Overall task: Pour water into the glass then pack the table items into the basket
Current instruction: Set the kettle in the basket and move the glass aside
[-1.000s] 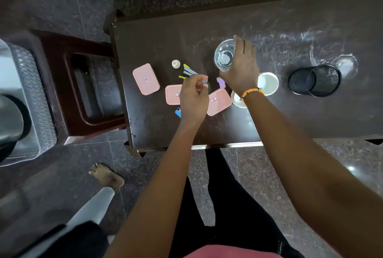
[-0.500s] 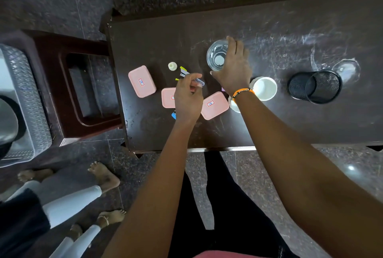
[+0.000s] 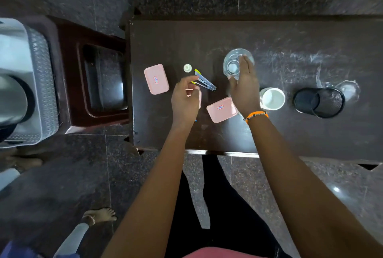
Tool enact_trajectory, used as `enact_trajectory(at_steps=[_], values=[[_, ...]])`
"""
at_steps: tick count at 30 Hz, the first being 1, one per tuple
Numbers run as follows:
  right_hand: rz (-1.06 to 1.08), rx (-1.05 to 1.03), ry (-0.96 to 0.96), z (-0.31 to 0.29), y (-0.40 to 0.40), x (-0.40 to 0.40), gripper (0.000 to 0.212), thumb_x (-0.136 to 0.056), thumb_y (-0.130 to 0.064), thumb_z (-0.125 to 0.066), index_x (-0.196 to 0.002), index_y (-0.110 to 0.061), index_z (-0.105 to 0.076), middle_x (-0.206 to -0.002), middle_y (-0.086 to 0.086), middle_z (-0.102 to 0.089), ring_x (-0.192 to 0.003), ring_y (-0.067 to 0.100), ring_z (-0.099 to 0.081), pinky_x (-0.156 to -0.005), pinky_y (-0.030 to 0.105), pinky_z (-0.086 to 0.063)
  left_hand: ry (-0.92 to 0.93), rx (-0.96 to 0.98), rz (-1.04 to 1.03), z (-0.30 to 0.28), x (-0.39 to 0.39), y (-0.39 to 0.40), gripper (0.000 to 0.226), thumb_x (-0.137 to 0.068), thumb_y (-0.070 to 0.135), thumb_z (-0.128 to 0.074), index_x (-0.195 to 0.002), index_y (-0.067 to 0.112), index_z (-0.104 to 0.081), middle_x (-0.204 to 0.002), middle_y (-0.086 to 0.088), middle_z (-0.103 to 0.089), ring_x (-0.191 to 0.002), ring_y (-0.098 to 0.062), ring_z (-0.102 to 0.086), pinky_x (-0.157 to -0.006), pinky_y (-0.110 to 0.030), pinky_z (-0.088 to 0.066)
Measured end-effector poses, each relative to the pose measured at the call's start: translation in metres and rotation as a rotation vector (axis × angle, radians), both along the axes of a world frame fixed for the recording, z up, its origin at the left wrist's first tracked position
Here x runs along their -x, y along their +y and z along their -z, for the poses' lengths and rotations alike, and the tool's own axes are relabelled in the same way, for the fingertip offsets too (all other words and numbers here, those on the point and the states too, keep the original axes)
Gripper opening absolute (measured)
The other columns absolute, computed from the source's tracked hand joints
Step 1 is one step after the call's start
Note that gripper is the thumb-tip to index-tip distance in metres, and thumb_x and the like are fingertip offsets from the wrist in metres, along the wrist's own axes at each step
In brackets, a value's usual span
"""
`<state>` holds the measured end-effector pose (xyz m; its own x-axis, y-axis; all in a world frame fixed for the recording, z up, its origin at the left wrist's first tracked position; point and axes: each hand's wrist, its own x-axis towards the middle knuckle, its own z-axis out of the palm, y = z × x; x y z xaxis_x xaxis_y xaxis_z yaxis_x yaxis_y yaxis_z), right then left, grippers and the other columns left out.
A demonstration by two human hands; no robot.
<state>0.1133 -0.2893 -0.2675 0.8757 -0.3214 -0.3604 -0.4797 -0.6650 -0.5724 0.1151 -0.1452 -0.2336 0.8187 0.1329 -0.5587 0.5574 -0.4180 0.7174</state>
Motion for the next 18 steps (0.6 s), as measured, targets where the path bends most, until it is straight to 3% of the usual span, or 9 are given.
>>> enact_trajectory(at_steps=[3, 5, 10, 12, 15, 18], values=[[-0.075, -0.059, -0.064, -0.013, 0.029, 0.0, 0.044, -0.092, -0.005, -0.049, -0.136, 0.001, -0.043, -0.143, 0.018, -0.046, -0.133, 0.031, -0.042, -0.108, 0.026, -0.027, -0.007, 0.066, -0.114, -0.009, 0.001, 0.025, 0.031, -0.088, 0.0, -0.048, -0.11, 0.016, -0.063, -0.086, 0.011, -0.055, -0.079, 0.0, -0.052, -0.076, -0.012, -0.042], [-0.113, -0.117, -0.104, -0.02, 0.054, -0.003, 0.041, -0.091, -0.004, -0.052, -0.131, 0.003, -0.049, -0.136, 0.019, -0.052, -0.128, 0.031, -0.048, -0.106, 0.024, -0.028, -0.011, 0.089, -0.216, -0.017, 0.002, 0.044, 0.031, -0.088, -0.001, -0.048, -0.11, 0.014, -0.063, -0.084, 0.008, -0.054, -0.077, -0.004, -0.051, -0.073, -0.008, -0.041], [-0.219, -0.294, -0.126, -0.035, 0.141, -0.018, 0.036, -0.09, -0.005, -0.055, -0.125, 0.001, -0.055, -0.124, 0.019, -0.06, -0.115, 0.031, -0.058, -0.102, 0.039, -0.044, -0.028, 0.113, -0.443, -0.035, 0.005, 0.115, 0.026, -0.091, 0.002, -0.049, -0.108, 0.017, -0.062, -0.098, 0.001, -0.057, -0.092, -0.011, -0.053, -0.095, -0.031, -0.046], [-0.235, -0.361, -0.145, -0.043, 0.18, -0.027, 0.032, -0.088, -0.007, -0.057, -0.119, -0.002, -0.059, -0.115, 0.015, -0.063, -0.1, 0.026, -0.063, -0.092, 0.031, -0.05, -0.029, 0.126, -0.534, -0.041, 0.005, 0.15, 0.025, -0.092, 0.006, -0.05, -0.108, 0.021, -0.062, -0.098, 0.002, -0.057, -0.094, -0.012, -0.055, -0.096, -0.032, -0.048], [-0.293, -0.434, -0.194, -0.059, 0.244, -0.042, 0.028, -0.087, -0.009, -0.059, -0.115, -0.004, -0.06, -0.106, 0.012, -0.063, -0.081, 0.016, -0.06, -0.075, 0.003, -0.042, -0.077, 0.147, -0.639, -0.052, 0.002, 0.206, 0.023, -0.092, 0.01, -0.051, -0.107, 0.023, -0.061, -0.097, 0.001, -0.056, -0.092, -0.011, -0.056, -0.088, -0.026, -0.05], [-0.359, -0.504, -0.212, -0.072, 0.31, -0.06, 0.026, -0.087, -0.007, -0.059, -0.112, -0.003, -0.061, -0.106, 0.013, -0.061, -0.077, 0.016, -0.059, -0.069, -0.001, -0.041, -0.134, 0.139, -0.741, -0.059, -0.008, 0.264, 0.022, -0.091, 0.009, -0.05, -0.104, 0.024, -0.061, -0.096, 0.001, -0.057, -0.087, -0.009, -0.056, -0.077, -0.019, -0.05]])
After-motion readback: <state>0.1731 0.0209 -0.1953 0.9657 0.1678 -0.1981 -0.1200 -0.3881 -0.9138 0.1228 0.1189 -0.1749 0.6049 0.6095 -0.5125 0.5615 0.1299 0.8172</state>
